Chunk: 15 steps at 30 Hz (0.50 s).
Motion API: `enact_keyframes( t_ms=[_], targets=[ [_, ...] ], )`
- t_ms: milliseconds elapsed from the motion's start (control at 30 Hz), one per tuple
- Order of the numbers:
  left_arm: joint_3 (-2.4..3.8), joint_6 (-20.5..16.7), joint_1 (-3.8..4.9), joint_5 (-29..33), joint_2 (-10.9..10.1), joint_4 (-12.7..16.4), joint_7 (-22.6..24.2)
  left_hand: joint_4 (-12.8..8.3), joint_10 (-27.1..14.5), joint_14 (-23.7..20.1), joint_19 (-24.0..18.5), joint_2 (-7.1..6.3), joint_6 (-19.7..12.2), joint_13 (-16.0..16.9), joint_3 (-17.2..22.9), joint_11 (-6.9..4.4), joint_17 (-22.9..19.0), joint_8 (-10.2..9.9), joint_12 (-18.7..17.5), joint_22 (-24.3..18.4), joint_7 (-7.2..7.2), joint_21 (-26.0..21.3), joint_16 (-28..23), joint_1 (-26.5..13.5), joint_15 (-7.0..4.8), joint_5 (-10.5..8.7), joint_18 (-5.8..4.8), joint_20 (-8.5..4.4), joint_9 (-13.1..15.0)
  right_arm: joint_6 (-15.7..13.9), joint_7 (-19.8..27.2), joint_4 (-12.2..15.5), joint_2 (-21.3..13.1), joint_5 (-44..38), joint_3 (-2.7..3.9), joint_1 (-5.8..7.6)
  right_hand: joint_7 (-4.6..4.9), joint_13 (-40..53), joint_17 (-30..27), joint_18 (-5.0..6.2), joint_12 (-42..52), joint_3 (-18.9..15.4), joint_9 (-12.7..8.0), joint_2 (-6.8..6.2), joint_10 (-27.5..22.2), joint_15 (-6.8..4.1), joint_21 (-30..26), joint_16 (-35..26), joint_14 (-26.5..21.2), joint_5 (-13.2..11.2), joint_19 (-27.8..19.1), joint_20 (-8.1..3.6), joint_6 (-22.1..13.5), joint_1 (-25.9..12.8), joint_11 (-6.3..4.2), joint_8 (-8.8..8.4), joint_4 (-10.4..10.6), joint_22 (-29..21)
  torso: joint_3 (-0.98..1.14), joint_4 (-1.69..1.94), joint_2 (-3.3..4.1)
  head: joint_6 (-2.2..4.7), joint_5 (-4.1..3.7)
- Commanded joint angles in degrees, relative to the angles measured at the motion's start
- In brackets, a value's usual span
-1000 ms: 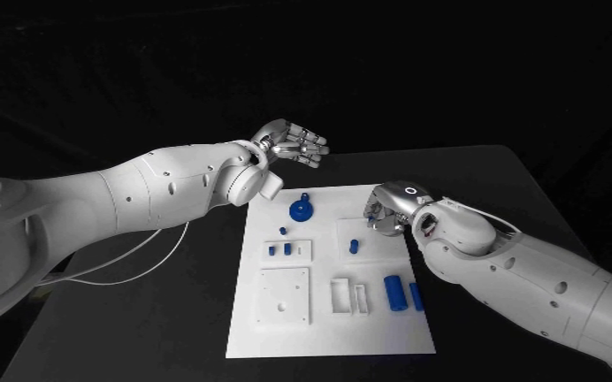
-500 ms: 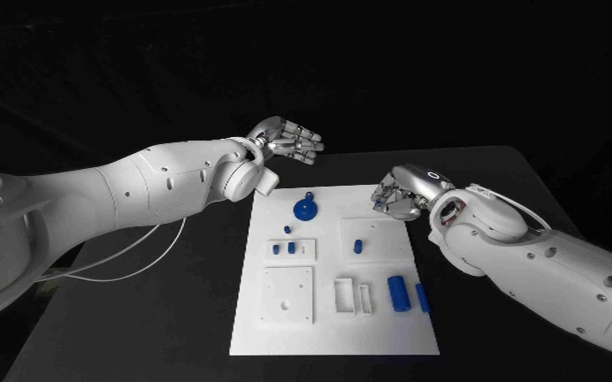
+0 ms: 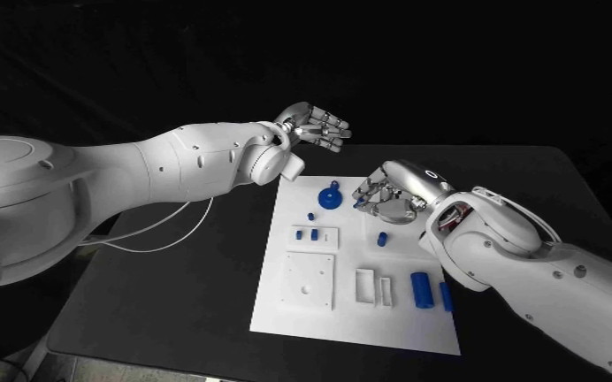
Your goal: Assemble the parts on the task board
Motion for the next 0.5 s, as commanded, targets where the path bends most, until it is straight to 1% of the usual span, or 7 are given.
enact_keyframes(
  t_ms=[33,100,167,233,300,400,500],
  targets=[
    [0.06,0.3,0.06,1.0,0.3,0.3,1.4,-0.5,-0.1,0.4,0.4,0.60,0.1,-0.1,0.1,0.12,0.0,-0.1,-0.2,-0.1,0.25,0.2,-0.2,0.1,-0.20,-0.08,0.38,-0.09,0.0,1.3,1.5,0.6,1.1,-2.3,-1.00,-0.29,0.15,0.1,0.1,1.02,0.4,-0.1,0.1,1.13,0.1,0.02,-0.3,-0.3,0.5,0.4,0.1,-0.31,0.2,0.5,-0.03,0.23,-0.1,0.0,-0.02,0.04,0.02,-0.87,1.87],
    [0.06,0.3,0.06,1.1,0.4,0.4,1.5,-0.5,-0.1,0.4,0.4,0.60,0.1,-0.1,0.1,0.12,0.0,-0.1,-0.2,-0.1,0.25,0.2,-0.2,0.1,-0.20,-0.08,0.38,-0.09,0.0,1.8,1.6,0.6,1.7,-2.9,-1.74,-0.38,0.16,0.1,0.1,1.05,0.4,0.0,0.1,1.13,0.1,0.02,-0.3,-0.3,0.6,0.4,0.1,-0.30,0.2,0.5,-0.02,0.24,-0.2,0.0,0.00,0.12,0.03,-1.06,2.29],
    [0.06,0.2,0.06,1.1,0.6,0.4,1.5,-0.5,-0.1,0.4,0.4,0.60,0.1,-0.1,0.1,0.12,0.0,-0.1,-0.2,-0.1,0.25,0.2,-0.2,0.1,-0.20,-0.08,0.38,-0.09,0.0,2.5,1.7,0.6,2.6,-3.7,-2.77,-0.57,0.14,0.1,0.1,1.12,0.4,0.2,0.1,1.13,0.1,0.02,-0.3,-0.4,0.7,0.4,0.2,-0.27,0.2,0.4,-0.03,0.23,-0.3,-0.1,0.01,0.16,0.05,-1.28,2.88],
    [0.06,0.1,0.06,1.1,0.8,0.5,1.5,-0.5,-0.1,0.4,0.4,0.71,0.1,-0.1,0.3,0.11,0.0,-0.1,-0.2,-0.1,0.25,0.2,-0.2,0.1,-0.21,-0.04,0.38,-0.10,0.0,3.1,1.9,0.4,3.5,-4.7,-3.76,-0.84,0.16,0.1,0.1,1.11,0.4,0.2,0.1,1.14,0.1,0.04,-0.3,-0.4,0.6,0.4,0.1,-0.25,0.1,0.4,-0.01,0.23,-0.3,-0.1,0.06,0.10,0.05,-1.56,3.67],
    [0.06,0.0,0.06,1.1,1.0,0.5,1.5,-0.5,0.0,0.4,0.4,0.74,0.2,-0.1,0.3,0.10,0.0,0.0,-0.2,-0.1,0.24,0.2,-0.2,0.1,-0.23,-0.04,0.39,-0.13,0.0,3.4,2.0,0.0,4.4,-5.9,-4.55,-1.17,0.17,0.1,0.1,1.11,0.4,0.2,0.1,1.16,0.0,0.06,-0.4,-0.5,0.6,0.4,0.1,-0.24,0.1,0.3,0.00,0.23,-0.3,-0.1,0.06,0.09,0.04,-1.73,4.17],
    [0.06,0.0,0.06,1.2,1.2,0.6,1.6,-0.5,0.0,0.4,0.4,0.74,0.2,-0.1,0.3,0.10,0.0,0.0,-0.2,-0.1,0.24,0.2,-0.2,0.1,-0.23,-0.04,0.39,-0.13,0.0,3.4,2.0,-0.5,5.3,-7.4,-5.30,-1.69,0.17,0.1,0.1,1.11,0.4,0.2,0.1,1.16,0.0,0.07,-0.4,-0.5,0.6,0.4,0.1,-0.23,0.1,0.3,0.01,0.23,-0.3,0.0,0.07,0.14,0.03,-2.13,5.15],
    [0.06,0.0,0.06,1.2,1.4,0.7,1.6,-0.5,0.0,0.4,0.4,0.74,0.2,-0.1,0.3,0.10,0.0,0.0,-0.2,-0.1,0.24,0.2,-0.2,0.1,-0.23,-0.04,0.39,-0.13,0.0,3.7,1.9,-1.2,6.2,-8.9,-5.94,-2.28,0.15,0.1,0.1,1.13,0.4,0.3,0.1,1.12,0.1,0.06,-0.4,-0.5,0.6,0.4,0.1,-0.23,0.2,0.4,0.00,0.24,-0.4,0.0,0.08,0.09,0.06,-2.81,6.42]
  ],
)
